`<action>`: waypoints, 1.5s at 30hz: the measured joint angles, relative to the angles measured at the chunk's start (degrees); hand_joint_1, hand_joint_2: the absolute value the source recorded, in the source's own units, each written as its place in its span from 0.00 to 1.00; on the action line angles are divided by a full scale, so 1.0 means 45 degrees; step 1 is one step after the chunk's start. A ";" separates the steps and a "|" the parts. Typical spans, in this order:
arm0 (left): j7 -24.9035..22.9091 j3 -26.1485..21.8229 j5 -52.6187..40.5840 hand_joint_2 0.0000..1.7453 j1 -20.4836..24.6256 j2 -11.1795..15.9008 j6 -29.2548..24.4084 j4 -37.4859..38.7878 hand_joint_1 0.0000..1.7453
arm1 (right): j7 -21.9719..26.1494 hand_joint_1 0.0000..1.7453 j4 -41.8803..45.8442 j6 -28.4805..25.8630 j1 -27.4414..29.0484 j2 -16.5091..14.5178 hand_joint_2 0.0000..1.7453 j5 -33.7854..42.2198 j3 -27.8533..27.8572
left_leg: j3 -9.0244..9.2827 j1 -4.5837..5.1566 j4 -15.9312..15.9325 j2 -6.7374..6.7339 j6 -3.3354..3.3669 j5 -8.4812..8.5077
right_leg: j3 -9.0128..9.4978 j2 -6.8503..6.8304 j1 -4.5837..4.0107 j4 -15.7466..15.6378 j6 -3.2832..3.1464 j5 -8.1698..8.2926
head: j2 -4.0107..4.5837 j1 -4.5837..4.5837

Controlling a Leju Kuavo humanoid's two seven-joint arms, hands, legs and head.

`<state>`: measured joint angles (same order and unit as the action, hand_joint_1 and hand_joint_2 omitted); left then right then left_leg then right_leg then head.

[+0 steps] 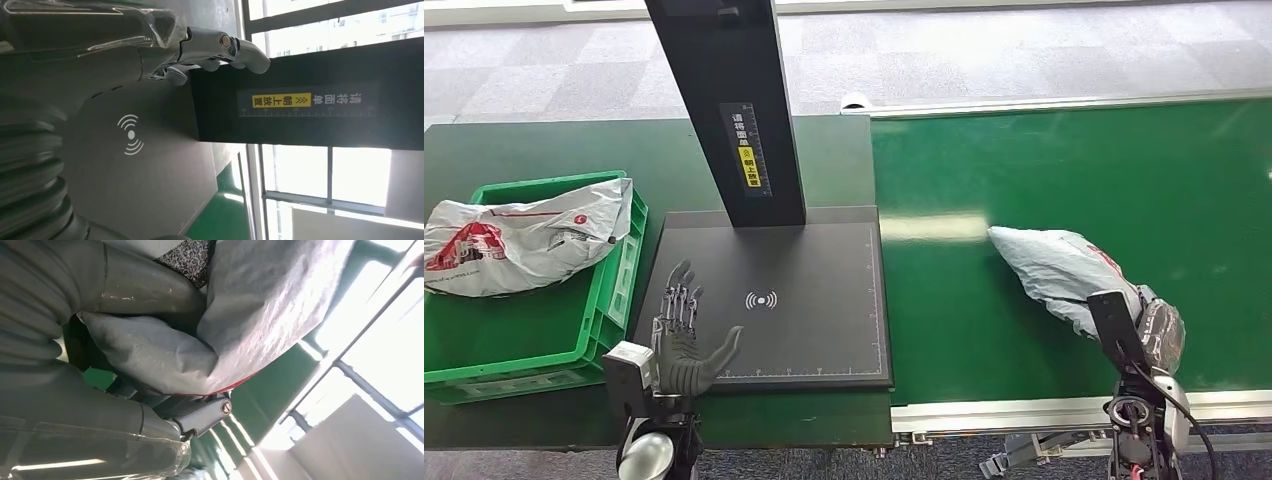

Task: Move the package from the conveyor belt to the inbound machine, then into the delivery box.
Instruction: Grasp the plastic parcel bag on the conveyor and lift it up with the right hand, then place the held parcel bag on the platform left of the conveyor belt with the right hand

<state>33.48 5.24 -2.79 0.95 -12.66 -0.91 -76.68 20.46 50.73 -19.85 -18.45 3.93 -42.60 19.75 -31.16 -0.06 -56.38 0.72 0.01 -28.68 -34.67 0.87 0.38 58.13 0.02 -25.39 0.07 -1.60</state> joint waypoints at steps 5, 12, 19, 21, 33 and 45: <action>-0.0011 -0.0243 -0.0074 1.00 0.0035 0.0005 -0.0091 -0.0328 0.00 | -0.0605 1.00 0.3503 0.0346 0.0898 -0.0878 1.00 0.0084 -0.2076 | 0.0000 -0.0013 0.0002 -0.0013 -0.0008 0.0005 | -0.0020 0.0013 -0.0014 0.0002 -0.0006 -0.0001 | 0.0000 0.0001; -0.0062 -0.0403 -0.0108 1.00 0.0052 0.0010 -0.0090 -0.0500 0.00 | -0.0715 1.00 0.5350 0.0370 0.1293 -0.1218 1.00 0.0327 -0.3389 | -0.0011 -0.0007 0.0001 0.0002 -0.0003 0.0011 | -0.0017 -0.0010 0.0000 0.0001 -0.0002 -0.0001 | 0.0000 0.0005; -0.0103 -0.0494 -0.0125 1.00 0.0158 0.0006 -0.0056 -0.0527 0.00 | -0.0200 1.00 0.5866 0.1015 0.1437 -0.1505 1.00 0.0751 -0.4174 | -0.0022 -0.0002 0.0000 -0.0006 -0.0001 0.0006 | -0.0027 -0.0001 0.0000 0.0001 -0.0002 0.0000 | 0.0000 0.0004; -0.0141 -0.0488 -0.0160 1.00 0.0285 -0.0002 0.0004 -0.0518 0.00 | -0.0111 1.00 0.5836 0.1408 0.1453 -0.1778 1.00 0.0977 -0.4768 | -0.0021 -0.0006 0.0001 -0.0012 -0.0003 0.0006 | -0.0032 0.0004 -0.0006 0.0001 -0.0004 0.0000 | 0.0000 0.0001; -0.0232 -0.0369 -0.0185 1.00 0.0760 -0.0103 -0.0047 -0.0322 0.00 | 0.0445 1.00 0.3163 0.2616 0.0873 -0.3525 1.00 0.2031 -0.9266 | -0.0028 -0.0033 0.0004 -0.0010 -0.0024 0.0020 | -0.0036 -0.0001 -0.0040 0.0012 -0.0012 -0.0001 | 0.0000 0.0005; -0.0216 -0.0384 -0.0073 1.00 0.1156 -0.0085 -0.0324 0.0140 0.00 | 0.0994 0.04 0.0966 0.2798 -0.0197 -0.4070 1.00 0.2765 -1.0453 | -0.0027 -0.0022 0.0001 -0.0010 -0.0023 0.0019 | -0.0038 -0.0003 -0.0025 0.0009 -0.0010 0.0001 | 0.0000 0.0005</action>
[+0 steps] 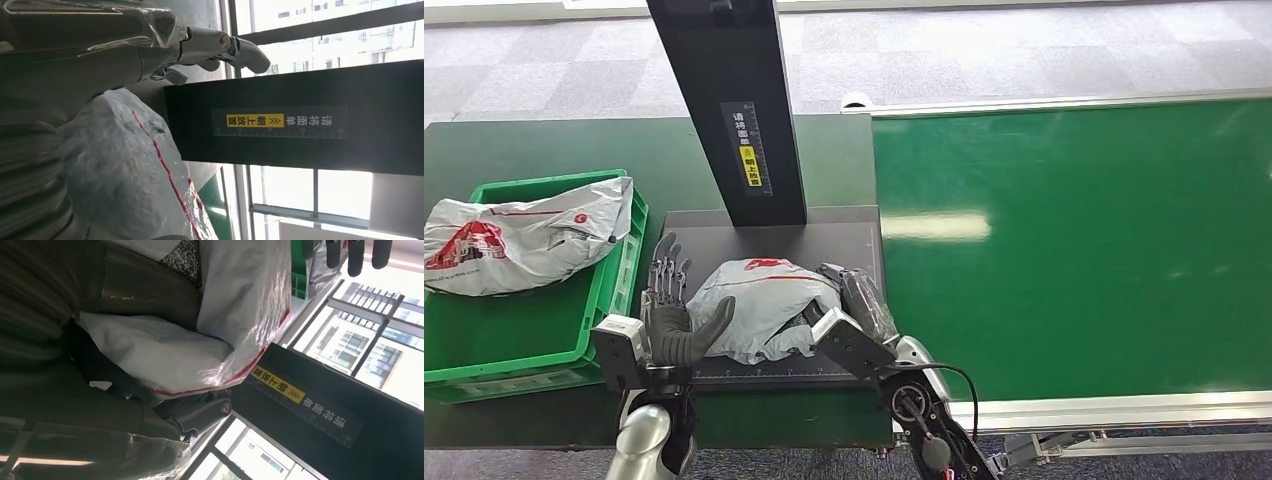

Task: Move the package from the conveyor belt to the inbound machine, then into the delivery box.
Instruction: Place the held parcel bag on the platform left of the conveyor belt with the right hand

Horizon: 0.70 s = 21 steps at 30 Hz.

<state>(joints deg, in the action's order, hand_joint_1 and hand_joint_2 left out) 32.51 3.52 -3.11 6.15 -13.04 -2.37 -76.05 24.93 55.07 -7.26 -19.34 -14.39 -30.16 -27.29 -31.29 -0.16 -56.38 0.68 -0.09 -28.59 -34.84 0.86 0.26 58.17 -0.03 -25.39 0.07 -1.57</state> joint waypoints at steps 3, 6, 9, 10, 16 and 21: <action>0.0025 -0.0021 0.0048 1.00 0.0020 0.0002 -0.0029 0.0086 0.00 | -0.0185 0.00 -0.0225 -0.0187 -0.0157 -0.0025 1.00 0.0010 -0.0090 | 0.0000 -0.0001 0.0000 -0.0001 0.0000 0.0000 | -0.0002 0.0000 -0.0001 0.0000 0.0000 0.0000 | 0.0000 0.0000; 0.0035 -0.0050 0.0080 1.00 0.0025 0.0002 -0.0034 0.0136 0.00 | -0.0376 0.00 -0.0414 -0.0439 -0.0267 -0.0033 1.00 0.0004 -0.0123 | 0.0000 -0.0001 0.0000 -0.0001 0.0000 0.0000 | -0.0001 0.0000 -0.0002 0.0000 0.0000 0.0000 | 0.0000 0.0000; 0.0036 -0.0069 0.0085 1.00 0.0026 0.0002 -0.0036 0.0148 0.00 | -0.0462 0.00 -0.0543 -0.0610 -0.0330 -0.0033 1.00 0.0004 -0.0119 | 0.0001 0.0000 0.0000 -0.0001 0.0000 0.0000 | 0.0000 0.0001 -0.0001 0.0000 0.0000 0.0000 | 0.0000 0.0000; 0.0036 -0.0076 0.0084 1.00 0.0026 0.0002 -0.0038 0.0148 0.00 | -0.0485 0.00 -0.0570 -0.0699 -0.0341 -0.0030 1.00 0.0007 -0.0117 | 0.0002 0.0000 0.0000 -0.0001 0.0000 0.0000 | 0.0000 0.0001 -0.0001 0.0000 0.0000 0.0000 | 0.0000 0.0000; 0.0035 -0.0112 -0.0370 1.00 -0.0044 0.0005 0.0155 0.0077 0.00 | -0.0770 0.00 0.0060 -0.1264 -0.0178 0.0284 1.00 0.0251 0.0319 | 0.0002 0.0001 -0.0002 0.0005 0.0000 0.0000 | 0.0000 -0.0002 0.0000 -0.0001 0.0000 0.0000 | 0.0001 0.0002; 0.0032 -0.0152 -0.0568 1.00 -0.0100 0.0011 0.0254 -0.0022 0.00 | -0.0923 0.00 0.0964 -0.1246 0.0052 0.0670 1.00 0.0342 0.0798 | 0.0003 0.0002 -0.0002 0.0001 0.0002 -0.0002 | -0.0001 0.0003 0.0002 -0.0004 0.0000 0.0000 | 0.0000 0.0001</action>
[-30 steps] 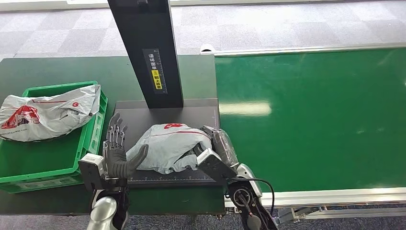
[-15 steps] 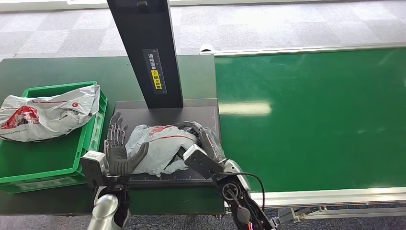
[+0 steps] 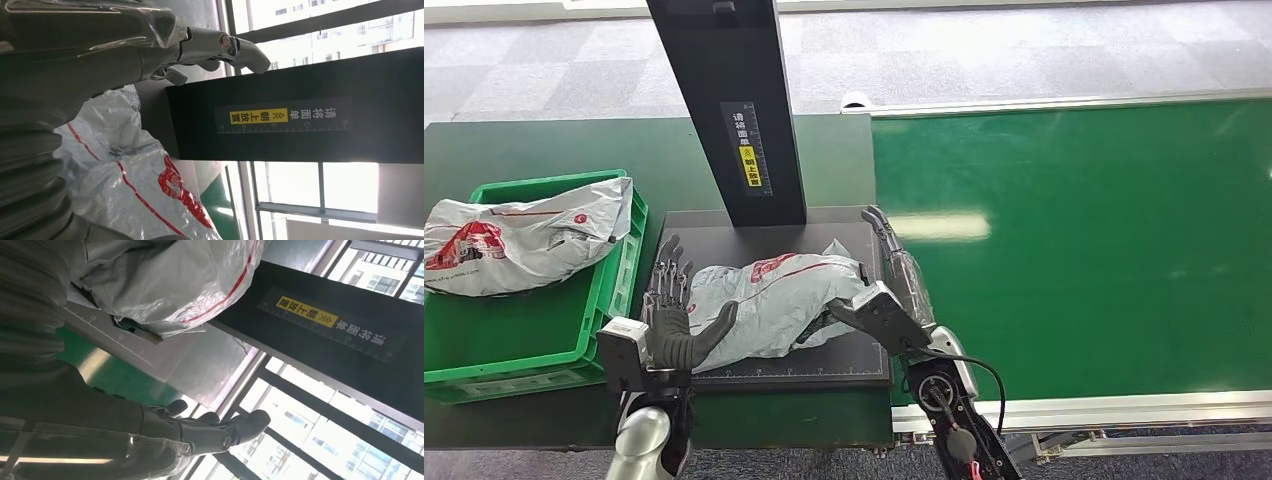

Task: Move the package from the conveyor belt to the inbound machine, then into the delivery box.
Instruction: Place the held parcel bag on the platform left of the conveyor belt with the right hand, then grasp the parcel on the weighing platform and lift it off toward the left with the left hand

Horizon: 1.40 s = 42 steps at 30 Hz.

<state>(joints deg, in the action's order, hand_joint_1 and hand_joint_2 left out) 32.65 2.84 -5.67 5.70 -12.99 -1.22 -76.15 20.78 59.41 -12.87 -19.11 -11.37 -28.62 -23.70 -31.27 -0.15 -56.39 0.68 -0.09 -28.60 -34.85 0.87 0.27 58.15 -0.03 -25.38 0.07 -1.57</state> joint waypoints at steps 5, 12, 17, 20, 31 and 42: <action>0.0036 -0.0028 -0.0401 1.00 -0.0223 0.0035 0.0598 -0.0210 0.00 | -0.0230 0.00 0.1085 -0.0470 0.0553 0.0415 1.00 0.0451 0.0746 | 0.0002 0.0000 0.0000 0.0015 0.0000 0.0000 | 0.0001 -0.0007 -0.0001 -0.0002 0.0001 -0.0001 | 0.0000 -0.0001; 0.0122 0.0223 -0.2633 1.00 -0.0833 0.0472 0.1820 -0.0895 0.00 | 0.0377 0.00 0.3817 -0.0055 0.2110 0.1268 1.00 0.1333 0.2681 | -0.0003 0.0008 0.0000 0.0011 0.0008 -0.0012 | -0.0001 -0.0005 0.0009 -0.0007 0.0004 -0.0004 | 0.0000 0.0000; -0.0792 0.1283 -0.6454 1.00 -0.0847 0.1026 0.2425 -0.0842 0.00 | 0.0601 0.00 0.5013 0.0053 0.2605 0.1496 1.00 0.1313 0.2883 | 0.0004 0.0007 0.0001 0.0001 0.0007 -0.0011 | 0.0001 0.0001 0.0008 -0.0007 0.0002 -0.0003 | 0.0000 -0.0003; -0.1194 0.2165 -0.8092 1.00 -0.0600 0.1286 0.2878 -0.0131 0.00 | 0.0590 0.00 0.5311 0.0141 0.2615 0.1526 1.00 0.1299 0.2880 | 0.0013 0.0007 0.0001 0.0002 0.0006 -0.0006 | 0.0008 -0.0002 0.0008 -0.0007 0.0001 -0.0001 | 0.0000 0.0000; -0.2620 0.4885 -1.1803 1.00 0.1709 0.1053 0.0062 0.4401 0.63 | 0.0576 0.00 0.6119 0.0186 0.2878 0.1517 1.00 0.1251 0.2886 | 0.0048 0.0020 0.0000 0.0043 0.0011 -0.0003 | 0.0067 -0.0031 0.0022 -0.0008 0.0006 -0.0002 | 0.0000 -0.0001; -0.2786 0.5022 -1.1121 1.00 0.2603 0.0599 -0.1553 0.5634 1.00 | 0.0571 0.00 0.6688 0.0149 0.3126 0.1450 1.00 0.1157 0.2895 | 0.0084 0.0020 0.0001 0.0041 0.0013 -0.0002 | 0.0105 -0.0032 0.0021 -0.0007 0.0006 -0.0002 | 0.0000 -0.0001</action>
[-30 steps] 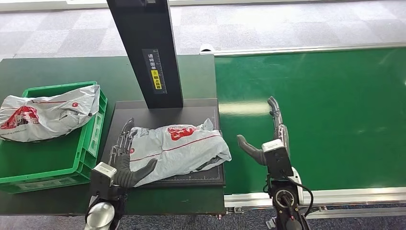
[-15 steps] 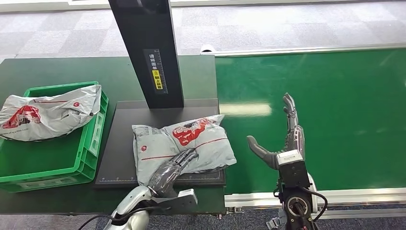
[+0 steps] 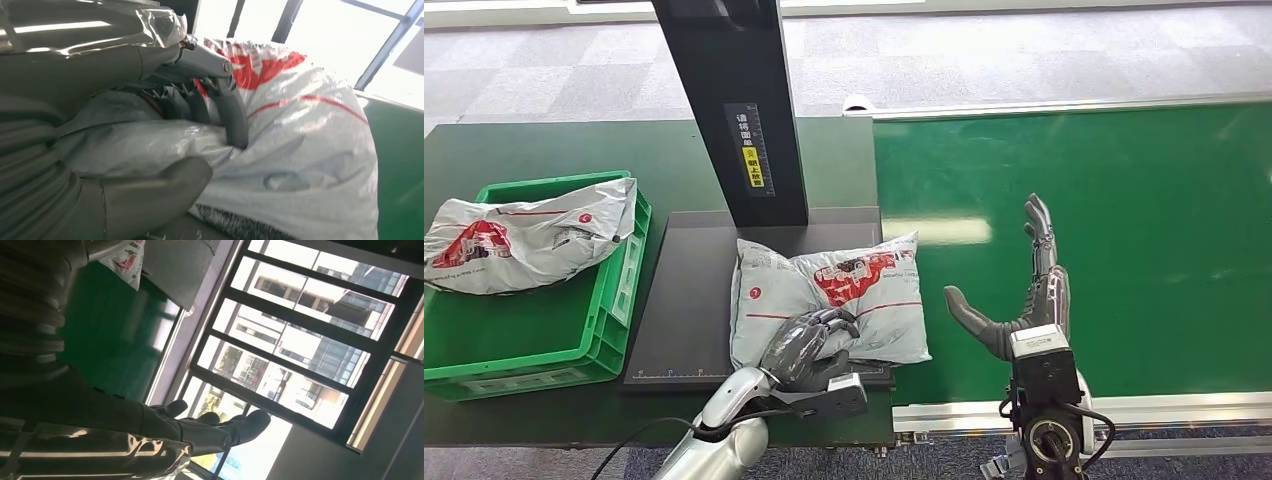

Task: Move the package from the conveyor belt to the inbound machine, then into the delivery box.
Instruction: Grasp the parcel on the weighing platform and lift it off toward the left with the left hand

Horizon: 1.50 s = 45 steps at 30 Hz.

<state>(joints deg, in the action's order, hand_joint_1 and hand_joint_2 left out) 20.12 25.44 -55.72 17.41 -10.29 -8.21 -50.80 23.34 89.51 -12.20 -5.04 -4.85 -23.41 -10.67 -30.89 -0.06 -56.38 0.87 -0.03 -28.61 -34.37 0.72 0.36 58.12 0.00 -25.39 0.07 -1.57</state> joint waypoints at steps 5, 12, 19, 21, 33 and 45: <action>0.0077 -0.0156 0.0401 1.00 -0.0019 -0.0033 -0.0437 -0.0111 1.00 | -0.0005 0.00 0.0101 -0.0005 0.0004 -0.0018 1.00 -0.0012 0.0006 | 0.0000 0.0000 0.0000 -0.0001 0.0000 -0.0001 | -0.0003 0.0001 -0.0001 0.0000 0.0000 0.0000 | 0.0000 0.0000; 0.0405 -0.0715 0.1295 1.00 -0.0468 0.0007 -0.1247 -0.1036 1.00 | -0.0005 0.00 0.0125 -0.0085 0.0006 -0.0039 1.00 -0.0030 0.0017 | -0.0010 -0.0001 0.0001 -0.0007 -0.0001 -0.0002 | -0.0019 0.0006 -0.0001 0.0000 -0.0001 -0.0001 | 0.0000 0.0000; 0.0908 -0.1355 0.2229 1.00 -0.1175 0.0097 -0.1931 -0.2909 1.00 | 0.0007 0.00 0.0123 -0.0138 0.0020 -0.0058 1.00 -0.0034 0.0036 | -0.0026 -0.0002 0.0001 -0.0019 -0.0001 -0.0002 | -0.0038 0.0006 -0.0002 0.0001 -0.0001 -0.0001 | 0.0000 0.0000; 0.0976 -0.1522 0.2413 1.00 -0.1352 0.0134 -0.1983 -0.3569 1.00 | 0.0023 0.00 0.0121 -0.0145 0.0027 -0.0062 1.00 -0.0034 0.0040 | -0.0030 -0.0002 0.0001 -0.0025 -0.0001 -0.0002 | -0.0040 0.0006 -0.0002 0.0001 -0.0001 -0.0001 | 0.0000 -0.0001; 0.1169 -0.2334 0.2637 1.00 -0.1939 0.0366 -0.2899 -0.7008 1.00 | 0.0089 0.00 0.0119 -0.0151 0.0032 -0.0070 1.00 -0.0046 0.0045 | -0.0041 -0.0001 0.0001 -0.0027 -0.0001 -0.0002 | -0.0054 0.0006 -0.0002 0.0001 -0.0001 -0.0001 | 0.0000 0.0000; 0.0370 -0.4735 0.3945 1.00 0.0768 0.1125 -0.4075 -0.8004 1.00 | 0.0178 0.00 -0.0038 -0.0328 0.0034 -0.0108 1.00 -0.0056 0.0045 | -0.0041 -0.0010 0.0001 -0.0029 -0.0009 0.0013 | -0.0057 0.0009 -0.0013 0.0006 -0.0011 0.0008 | 0.0000 0.0000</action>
<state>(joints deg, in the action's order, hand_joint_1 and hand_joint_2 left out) 21.78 4.13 -37.97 20.87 -5.23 -26.55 -86.81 24.15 89.34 -13.67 -4.88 -5.33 -23.66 -10.47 -31.08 -0.11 -56.38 0.74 -0.07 -28.55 -34.63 0.76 0.31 58.15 -0.05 -25.36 0.07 -1.57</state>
